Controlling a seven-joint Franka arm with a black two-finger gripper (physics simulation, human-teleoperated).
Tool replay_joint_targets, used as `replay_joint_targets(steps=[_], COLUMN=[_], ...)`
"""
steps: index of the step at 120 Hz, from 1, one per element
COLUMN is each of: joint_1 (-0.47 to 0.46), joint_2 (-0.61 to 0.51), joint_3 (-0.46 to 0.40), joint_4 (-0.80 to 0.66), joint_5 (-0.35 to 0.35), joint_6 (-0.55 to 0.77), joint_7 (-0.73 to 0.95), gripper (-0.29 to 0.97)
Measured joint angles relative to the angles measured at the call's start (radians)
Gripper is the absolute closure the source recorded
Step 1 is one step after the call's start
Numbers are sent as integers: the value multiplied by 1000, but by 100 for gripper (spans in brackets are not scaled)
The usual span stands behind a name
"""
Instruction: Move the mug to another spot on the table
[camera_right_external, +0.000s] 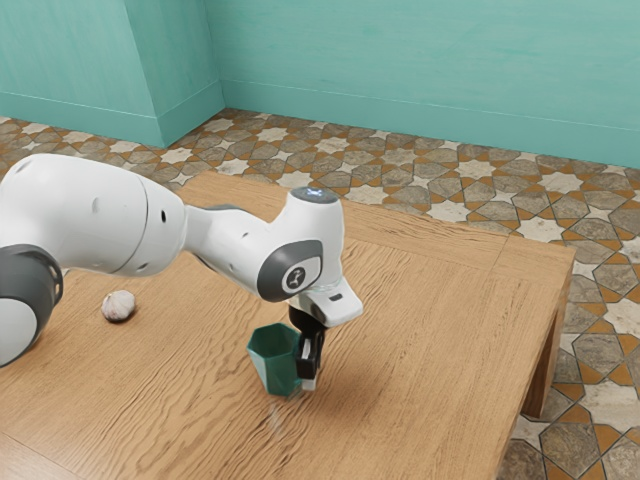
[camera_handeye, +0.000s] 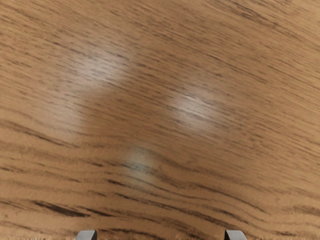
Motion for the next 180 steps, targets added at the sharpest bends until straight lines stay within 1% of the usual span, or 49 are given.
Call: replay_joint_targets(steps=[11,34,52,60,72,83,96,118,131,142,154,180], joint_1=[-3,-6,-9,-9,-12,-17,-20,-12,12,29,34,74], joint_2=[-1,-3,-4,-6,-6,-5,25,127,184,203,228,326], joint_3=[-1,-4,-5,-12,-39,-60,-72,-7,40,65,72,73], joint_4=[3,7,10,22,48,86,155,353,429,450,468,512], joint_5=[13,58,82,110,172,235,292,341,357,364,365,358], joint_6=[-5,-14,-22,-34,-65,-109,-163,-260,-305,-331,-349,-367], joint_7=[-21,-67,-104,-122,-156,-188,-225,-274,-295,-310,-323,-343], gripper=[51,62,65,66,66,66,72,76,77,77,78,78])
